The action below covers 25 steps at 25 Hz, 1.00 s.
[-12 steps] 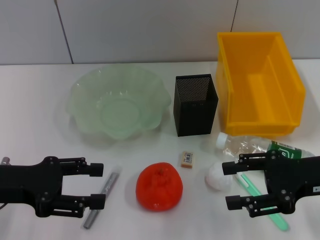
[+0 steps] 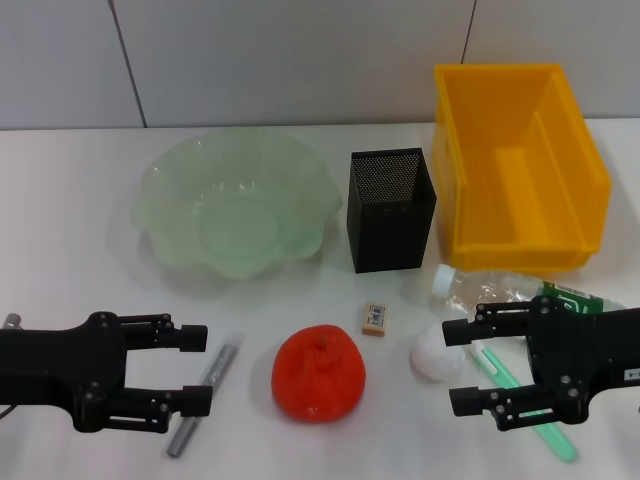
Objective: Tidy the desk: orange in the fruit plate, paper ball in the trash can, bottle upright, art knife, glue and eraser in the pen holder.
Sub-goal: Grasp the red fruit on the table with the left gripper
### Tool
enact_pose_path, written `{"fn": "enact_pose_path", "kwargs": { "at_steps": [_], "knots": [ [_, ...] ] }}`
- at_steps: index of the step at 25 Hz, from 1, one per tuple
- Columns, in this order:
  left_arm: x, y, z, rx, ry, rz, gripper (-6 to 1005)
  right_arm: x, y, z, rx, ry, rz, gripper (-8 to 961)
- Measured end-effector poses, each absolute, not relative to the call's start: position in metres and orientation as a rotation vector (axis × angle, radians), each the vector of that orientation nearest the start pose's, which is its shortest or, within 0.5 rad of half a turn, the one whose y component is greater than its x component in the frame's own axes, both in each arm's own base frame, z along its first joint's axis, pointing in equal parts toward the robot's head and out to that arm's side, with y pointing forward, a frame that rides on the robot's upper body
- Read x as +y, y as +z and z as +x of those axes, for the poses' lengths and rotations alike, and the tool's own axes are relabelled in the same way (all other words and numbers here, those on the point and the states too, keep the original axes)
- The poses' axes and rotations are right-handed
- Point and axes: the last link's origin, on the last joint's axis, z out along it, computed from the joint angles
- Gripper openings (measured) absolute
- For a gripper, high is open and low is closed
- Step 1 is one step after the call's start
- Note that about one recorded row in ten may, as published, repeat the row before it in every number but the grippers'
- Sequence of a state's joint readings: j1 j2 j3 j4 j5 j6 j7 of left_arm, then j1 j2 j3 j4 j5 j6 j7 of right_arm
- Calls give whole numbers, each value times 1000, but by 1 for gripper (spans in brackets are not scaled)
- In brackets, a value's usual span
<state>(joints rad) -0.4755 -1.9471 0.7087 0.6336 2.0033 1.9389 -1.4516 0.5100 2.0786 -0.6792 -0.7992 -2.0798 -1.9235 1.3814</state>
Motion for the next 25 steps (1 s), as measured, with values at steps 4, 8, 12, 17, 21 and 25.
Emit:
{"fn": "enact_pose_path", "kwargs": {
  "at_steps": [4,8,12,17,21,25],
  "knots": [
    [280,47,-274,-699,-828,-2988,796,291,21,244,436,774,-3014,738],
    [280,47,-274,-699,-831,-2984,796,289,23,247,453,764,-3004,738],
    [280,46,-273,-694,-834,-2983,795,286,31,254,497,722,-2978,738],
    [284,33,-274,-674,-783,-2959,795,275,47,263,528,662,-2964,738],
    [296,6,-269,-638,-683,-2932,795,267,65,267,562,592,-2954,738],
    [304,-14,-265,-623,-629,-2926,794,264,72,266,579,545,-2968,738]
  ]
}}
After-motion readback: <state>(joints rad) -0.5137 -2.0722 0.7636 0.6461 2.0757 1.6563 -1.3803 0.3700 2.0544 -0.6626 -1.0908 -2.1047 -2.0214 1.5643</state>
